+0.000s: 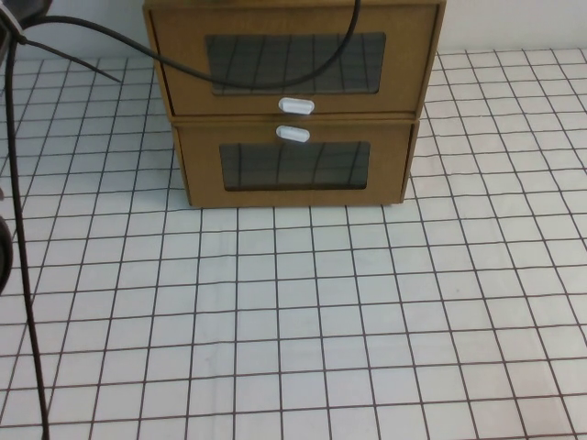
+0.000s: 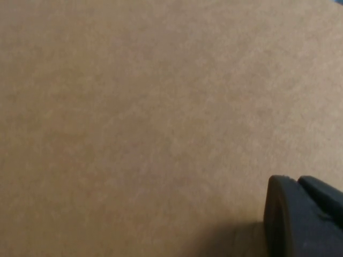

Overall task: Open the shoe box
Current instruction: 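Pull the top drawer of the cardboard box fully open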

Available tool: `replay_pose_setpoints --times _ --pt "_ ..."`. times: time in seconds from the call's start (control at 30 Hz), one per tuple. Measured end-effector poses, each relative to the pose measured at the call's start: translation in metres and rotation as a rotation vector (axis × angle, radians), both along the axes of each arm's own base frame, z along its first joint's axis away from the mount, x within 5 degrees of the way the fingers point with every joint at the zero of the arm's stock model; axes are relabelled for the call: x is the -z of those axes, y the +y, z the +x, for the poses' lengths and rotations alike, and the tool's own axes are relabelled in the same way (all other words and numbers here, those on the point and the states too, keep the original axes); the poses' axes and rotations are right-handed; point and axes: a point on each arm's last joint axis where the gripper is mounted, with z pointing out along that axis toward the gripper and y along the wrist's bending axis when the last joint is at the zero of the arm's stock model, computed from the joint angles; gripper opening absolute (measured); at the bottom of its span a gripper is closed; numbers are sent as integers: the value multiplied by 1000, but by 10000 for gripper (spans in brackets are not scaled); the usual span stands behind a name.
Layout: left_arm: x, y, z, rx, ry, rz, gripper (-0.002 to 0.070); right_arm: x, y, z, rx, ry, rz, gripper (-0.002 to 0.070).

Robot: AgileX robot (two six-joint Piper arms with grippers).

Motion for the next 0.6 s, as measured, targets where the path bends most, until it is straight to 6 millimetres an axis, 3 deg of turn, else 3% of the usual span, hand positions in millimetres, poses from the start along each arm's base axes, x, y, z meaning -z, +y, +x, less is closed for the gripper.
replay_pose_setpoints --times 0.33,0.6 --pt "1 -4 0 7 -18 7 -5 -3 0 1 8 -34 23 -13" --pt "1 -4 1 6 -19 6 -5 -23 -2 4 77 -216 403 -13"
